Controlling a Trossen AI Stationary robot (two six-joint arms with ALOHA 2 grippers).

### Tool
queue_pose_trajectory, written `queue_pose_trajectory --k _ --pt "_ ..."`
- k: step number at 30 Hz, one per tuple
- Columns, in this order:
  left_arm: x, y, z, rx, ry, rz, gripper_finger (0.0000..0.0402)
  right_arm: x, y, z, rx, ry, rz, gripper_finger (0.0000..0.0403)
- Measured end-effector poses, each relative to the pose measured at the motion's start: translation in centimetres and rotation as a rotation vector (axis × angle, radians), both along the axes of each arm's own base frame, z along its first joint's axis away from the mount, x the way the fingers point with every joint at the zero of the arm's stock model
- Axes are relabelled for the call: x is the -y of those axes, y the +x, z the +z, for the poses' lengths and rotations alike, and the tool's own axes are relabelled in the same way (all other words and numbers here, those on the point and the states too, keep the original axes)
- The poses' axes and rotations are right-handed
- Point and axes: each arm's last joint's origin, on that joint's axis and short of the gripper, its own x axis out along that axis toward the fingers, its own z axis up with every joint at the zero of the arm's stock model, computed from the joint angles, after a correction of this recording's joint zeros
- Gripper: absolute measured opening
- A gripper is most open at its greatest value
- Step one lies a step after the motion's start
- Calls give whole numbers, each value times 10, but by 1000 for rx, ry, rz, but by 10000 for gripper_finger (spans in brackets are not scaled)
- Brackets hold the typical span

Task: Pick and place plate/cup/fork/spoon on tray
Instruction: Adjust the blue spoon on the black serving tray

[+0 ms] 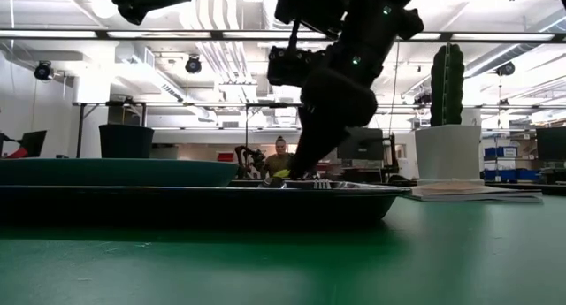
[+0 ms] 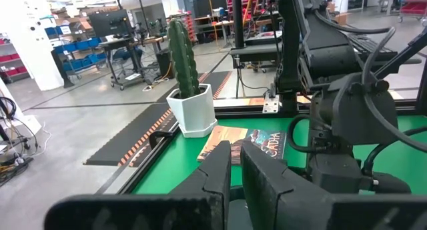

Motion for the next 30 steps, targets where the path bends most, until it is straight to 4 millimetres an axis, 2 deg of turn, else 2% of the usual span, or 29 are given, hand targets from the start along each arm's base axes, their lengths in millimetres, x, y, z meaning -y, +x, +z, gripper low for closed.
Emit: queue_pose_trajectory --k 7,14,20,23,30 --pt "0 0 0 0 0 0 17 16 3 2 27 -105 -67 9" --pt "0 0 0 0 0 0 17 33 14 1 114 -110 -118 9" --pt "0 0 0 0 0 0 17 43 22 -8 150 -112 -141 9" --pt "0 0 0 0 0 0 17 47 23 -18 126 -116 -151 9" --pt "0 0 0 0 0 0 17 49 27 -36 100 -122 -158 9"
